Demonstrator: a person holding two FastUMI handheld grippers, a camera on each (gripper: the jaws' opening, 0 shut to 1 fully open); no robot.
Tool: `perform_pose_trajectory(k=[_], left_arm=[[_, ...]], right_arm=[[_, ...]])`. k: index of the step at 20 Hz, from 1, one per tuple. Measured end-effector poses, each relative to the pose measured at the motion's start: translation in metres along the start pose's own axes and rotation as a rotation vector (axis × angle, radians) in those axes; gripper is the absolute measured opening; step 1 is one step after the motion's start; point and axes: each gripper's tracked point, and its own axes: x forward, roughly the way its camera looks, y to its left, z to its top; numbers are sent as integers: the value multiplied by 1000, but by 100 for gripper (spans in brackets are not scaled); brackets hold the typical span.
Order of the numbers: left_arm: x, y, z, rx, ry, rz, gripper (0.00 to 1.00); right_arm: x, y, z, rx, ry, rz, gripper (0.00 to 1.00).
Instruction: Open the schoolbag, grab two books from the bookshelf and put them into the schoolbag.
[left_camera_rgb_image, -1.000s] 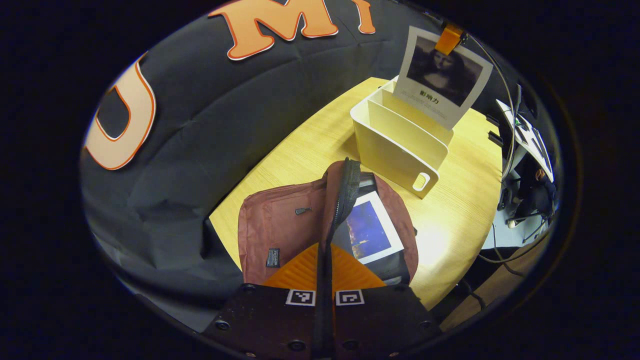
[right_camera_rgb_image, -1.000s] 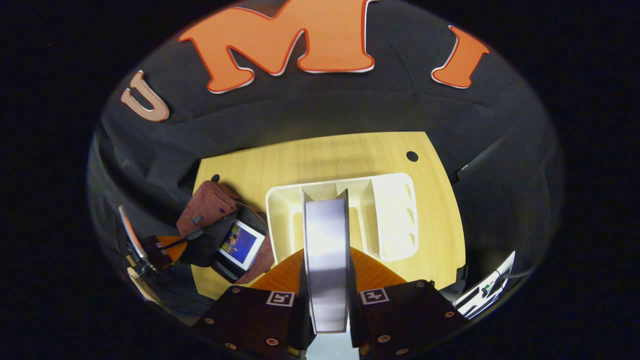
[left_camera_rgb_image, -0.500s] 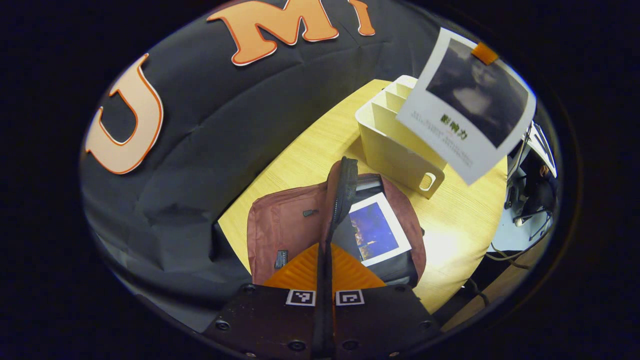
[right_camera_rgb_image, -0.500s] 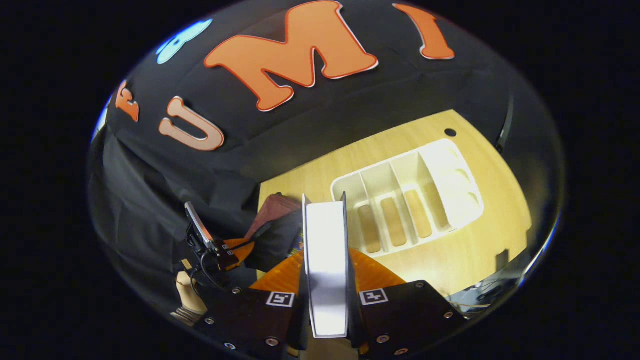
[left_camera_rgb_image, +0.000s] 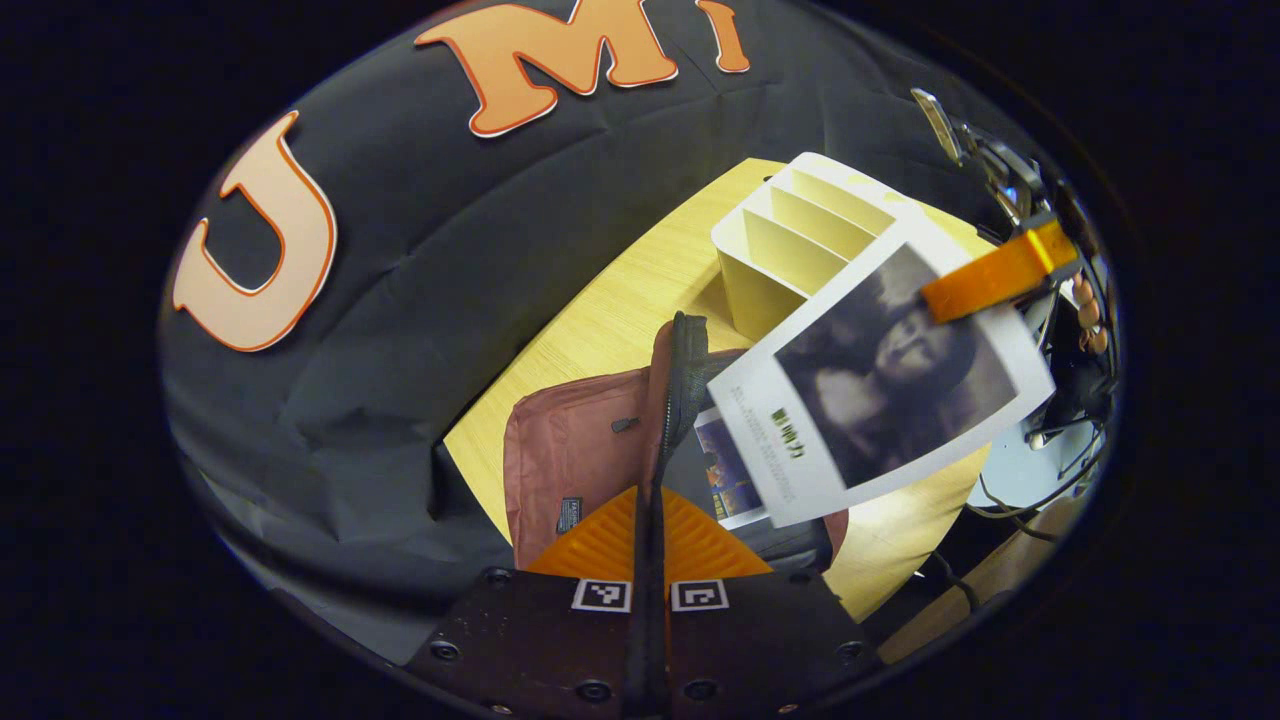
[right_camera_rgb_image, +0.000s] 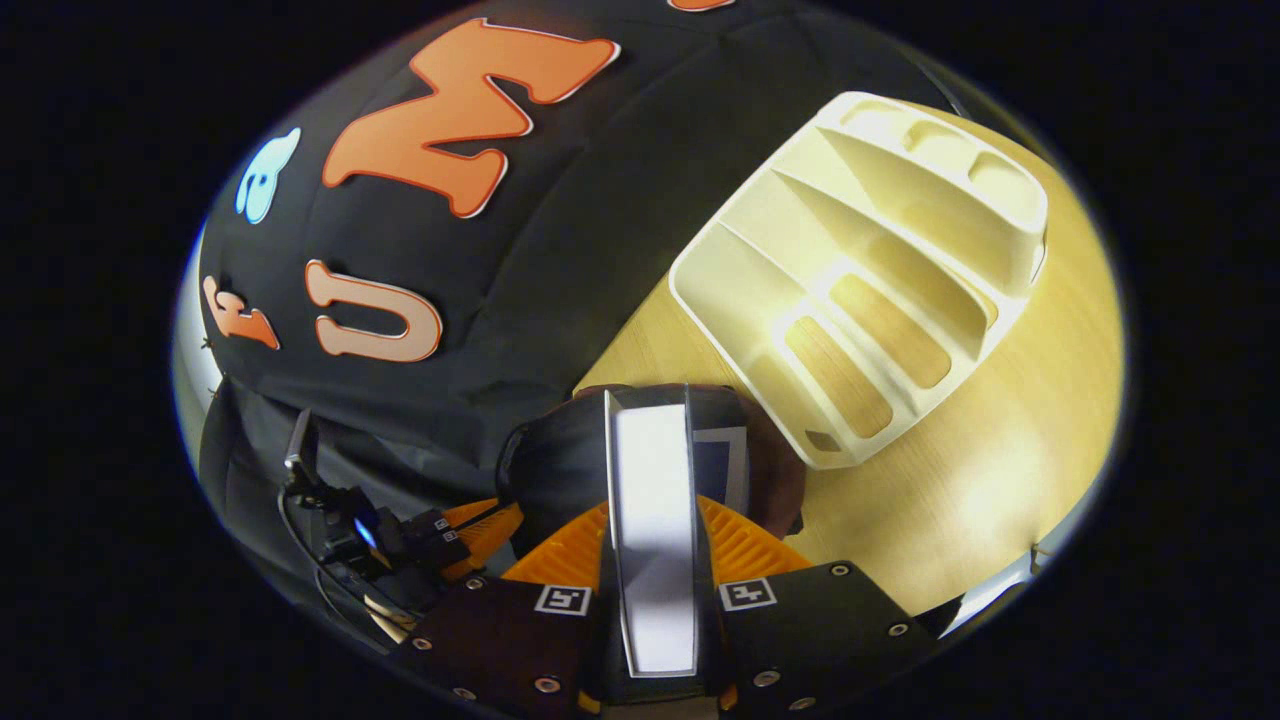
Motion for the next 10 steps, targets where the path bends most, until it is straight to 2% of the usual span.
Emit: perform_pose_trajectory(k=[2,10], left_arm=[[-4,-2,5,7,-1,2,0],[-12,-6,20,58,-10,19,1]], right_arm=[[23,-8,-6,16,-17,3,32],[82,17,-27,-15,-85,66,31]])
